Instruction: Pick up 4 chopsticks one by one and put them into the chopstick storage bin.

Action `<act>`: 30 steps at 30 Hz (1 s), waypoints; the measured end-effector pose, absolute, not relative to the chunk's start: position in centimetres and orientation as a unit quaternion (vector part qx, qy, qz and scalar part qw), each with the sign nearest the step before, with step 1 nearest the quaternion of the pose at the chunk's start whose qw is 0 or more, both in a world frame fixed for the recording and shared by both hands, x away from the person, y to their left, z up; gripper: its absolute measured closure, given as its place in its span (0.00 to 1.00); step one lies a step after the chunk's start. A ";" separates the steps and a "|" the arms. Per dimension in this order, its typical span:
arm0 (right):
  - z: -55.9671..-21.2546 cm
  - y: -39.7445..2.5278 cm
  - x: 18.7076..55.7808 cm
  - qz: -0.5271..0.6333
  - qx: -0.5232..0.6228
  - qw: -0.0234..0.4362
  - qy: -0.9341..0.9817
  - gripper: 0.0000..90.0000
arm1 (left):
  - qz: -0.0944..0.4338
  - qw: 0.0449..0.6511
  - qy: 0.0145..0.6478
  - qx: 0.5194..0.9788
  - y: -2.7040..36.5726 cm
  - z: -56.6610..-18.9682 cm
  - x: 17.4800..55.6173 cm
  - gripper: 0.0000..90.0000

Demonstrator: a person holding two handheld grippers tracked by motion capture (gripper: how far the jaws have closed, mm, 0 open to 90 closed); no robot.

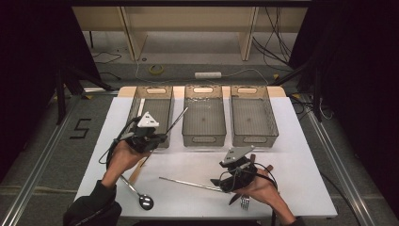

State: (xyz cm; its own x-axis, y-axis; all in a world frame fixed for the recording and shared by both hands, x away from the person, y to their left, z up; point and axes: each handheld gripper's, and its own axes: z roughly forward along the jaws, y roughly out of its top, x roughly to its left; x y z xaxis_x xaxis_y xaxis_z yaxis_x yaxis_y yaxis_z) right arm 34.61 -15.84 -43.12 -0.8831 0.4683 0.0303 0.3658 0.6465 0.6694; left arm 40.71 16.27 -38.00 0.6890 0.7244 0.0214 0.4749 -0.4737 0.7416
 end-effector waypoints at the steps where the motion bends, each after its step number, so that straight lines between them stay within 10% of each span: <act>1: -43.2 -15.8 34.6 0.350 0.230 0.072 0.905 0.35 | 0.170 0.370 0.361 0.839 16.6 -37.9 40.9 0.95; 30: -43.5 -15.8 33.6 0.363 0.228 0.068 0.901 0.33 | 0.203 0.395 0.484 0.754 22.2 -35.2 49.3 0.95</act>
State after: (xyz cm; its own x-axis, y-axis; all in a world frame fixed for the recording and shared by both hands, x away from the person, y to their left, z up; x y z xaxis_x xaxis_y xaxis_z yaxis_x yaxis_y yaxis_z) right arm 33.62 -15.77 -43.50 -0.8868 0.4600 0.0439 0.3620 0.6324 0.6848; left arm 49.29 22.23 -35.16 0.4485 0.8904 -0.0771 0.5704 -0.2187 0.7917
